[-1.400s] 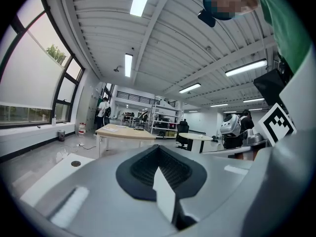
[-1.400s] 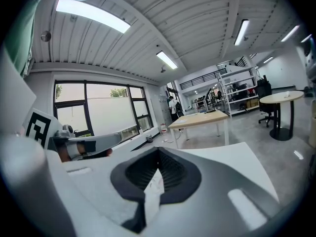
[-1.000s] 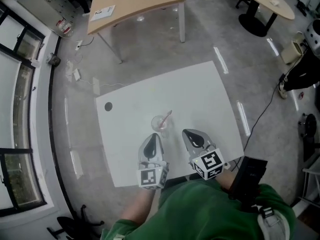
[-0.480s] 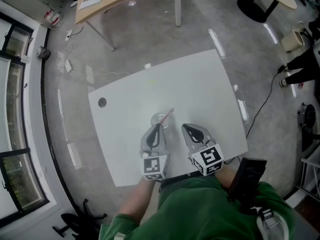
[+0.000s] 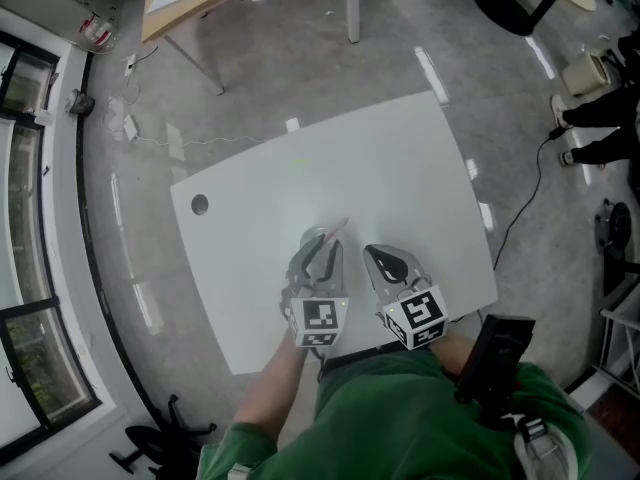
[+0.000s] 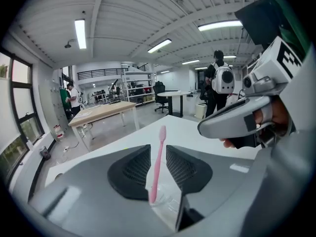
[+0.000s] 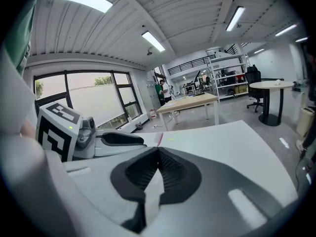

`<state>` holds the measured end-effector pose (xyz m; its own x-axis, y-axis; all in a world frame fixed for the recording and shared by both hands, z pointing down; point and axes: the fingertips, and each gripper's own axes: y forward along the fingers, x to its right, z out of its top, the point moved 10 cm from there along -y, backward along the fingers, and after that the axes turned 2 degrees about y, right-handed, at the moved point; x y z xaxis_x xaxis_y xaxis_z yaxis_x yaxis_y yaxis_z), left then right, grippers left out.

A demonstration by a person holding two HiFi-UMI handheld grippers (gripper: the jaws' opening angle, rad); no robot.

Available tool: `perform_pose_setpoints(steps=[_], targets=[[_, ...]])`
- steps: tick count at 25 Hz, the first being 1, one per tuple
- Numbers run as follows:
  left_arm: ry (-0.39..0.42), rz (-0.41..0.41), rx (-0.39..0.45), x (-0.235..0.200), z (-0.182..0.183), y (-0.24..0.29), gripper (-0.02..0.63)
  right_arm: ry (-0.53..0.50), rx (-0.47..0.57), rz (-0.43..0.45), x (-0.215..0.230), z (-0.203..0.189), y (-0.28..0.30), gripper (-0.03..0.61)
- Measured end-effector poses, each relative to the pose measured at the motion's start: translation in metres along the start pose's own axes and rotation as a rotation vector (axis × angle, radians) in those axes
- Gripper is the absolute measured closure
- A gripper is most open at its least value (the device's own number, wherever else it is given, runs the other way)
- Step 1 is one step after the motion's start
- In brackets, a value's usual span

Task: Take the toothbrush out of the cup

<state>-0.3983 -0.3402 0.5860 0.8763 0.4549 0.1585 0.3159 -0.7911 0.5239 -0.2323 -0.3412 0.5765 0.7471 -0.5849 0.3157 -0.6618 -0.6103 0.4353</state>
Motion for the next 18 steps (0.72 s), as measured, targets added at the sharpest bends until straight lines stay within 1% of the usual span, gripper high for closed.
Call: perform_pose_setpoints(steps=[4,9,16,18], targets=[[0.061,-0.024,-0.070,0.001,0.001,0.012,0.494,0.006,-0.002,-0.010,0.004,0.000,-0.002,0.578],[0.103,-0.045,-0.113,0.003,0.005,0.026,0.492,0.007,0.001,-0.026,0.010,0.001,-0.003,0.578],[0.122,-0.064,-0.180,0.004,0.007,0.038,0.492,0.012,0.009,-0.039,0.014,0.002,-0.008,0.578],[0.121,-0.050,-0.189,0.004,0.006,0.039,0.518,0.014,0.012,-0.041,0.016,0.002,-0.010,0.578]])
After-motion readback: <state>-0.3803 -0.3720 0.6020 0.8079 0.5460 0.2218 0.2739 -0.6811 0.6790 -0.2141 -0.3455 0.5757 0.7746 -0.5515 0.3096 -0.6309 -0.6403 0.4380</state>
